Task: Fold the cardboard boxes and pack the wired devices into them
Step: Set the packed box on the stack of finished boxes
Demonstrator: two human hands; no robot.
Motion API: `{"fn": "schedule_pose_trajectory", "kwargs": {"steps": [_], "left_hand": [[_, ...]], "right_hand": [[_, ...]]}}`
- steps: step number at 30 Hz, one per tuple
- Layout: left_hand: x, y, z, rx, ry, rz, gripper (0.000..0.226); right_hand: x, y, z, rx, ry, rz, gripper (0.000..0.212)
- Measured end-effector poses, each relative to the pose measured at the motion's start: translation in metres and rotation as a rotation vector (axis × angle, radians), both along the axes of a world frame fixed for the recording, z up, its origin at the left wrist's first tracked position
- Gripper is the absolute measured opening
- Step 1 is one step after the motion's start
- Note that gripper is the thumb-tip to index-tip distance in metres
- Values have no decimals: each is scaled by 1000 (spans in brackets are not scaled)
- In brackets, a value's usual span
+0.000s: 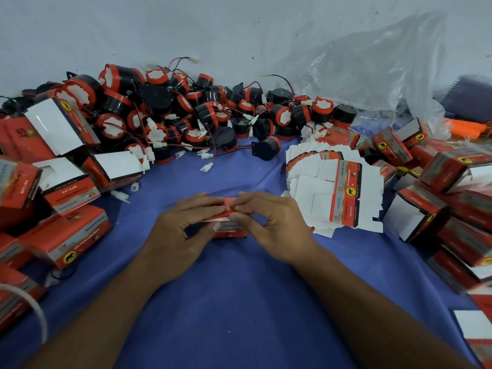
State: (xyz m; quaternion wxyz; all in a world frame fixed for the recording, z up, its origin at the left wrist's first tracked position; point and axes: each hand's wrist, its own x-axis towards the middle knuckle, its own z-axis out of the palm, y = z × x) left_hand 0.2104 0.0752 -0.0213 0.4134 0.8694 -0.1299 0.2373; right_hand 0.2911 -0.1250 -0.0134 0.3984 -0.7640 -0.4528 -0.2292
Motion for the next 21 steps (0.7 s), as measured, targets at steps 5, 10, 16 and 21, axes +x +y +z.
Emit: {"fn": "schedule_pose_trajectory", "kwargs": {"steps": [5, 10, 16, 21], "left_hand": [[2, 0, -5, 92, -36, -9, 37], [2, -3, -6, 103, -70, -5, 35], [0, -2, -7, 106, 12, -6, 36], [0, 0, -4, 26, -7, 85, 39]], "right_hand": [[0, -1, 3, -108, -24, 88, 13], [-2, -6, 7, -150, 115, 209, 19], [-1, -5, 7, -176, 148, 199, 19], [-2, -3, 2, -176, 63, 123, 12]]}}
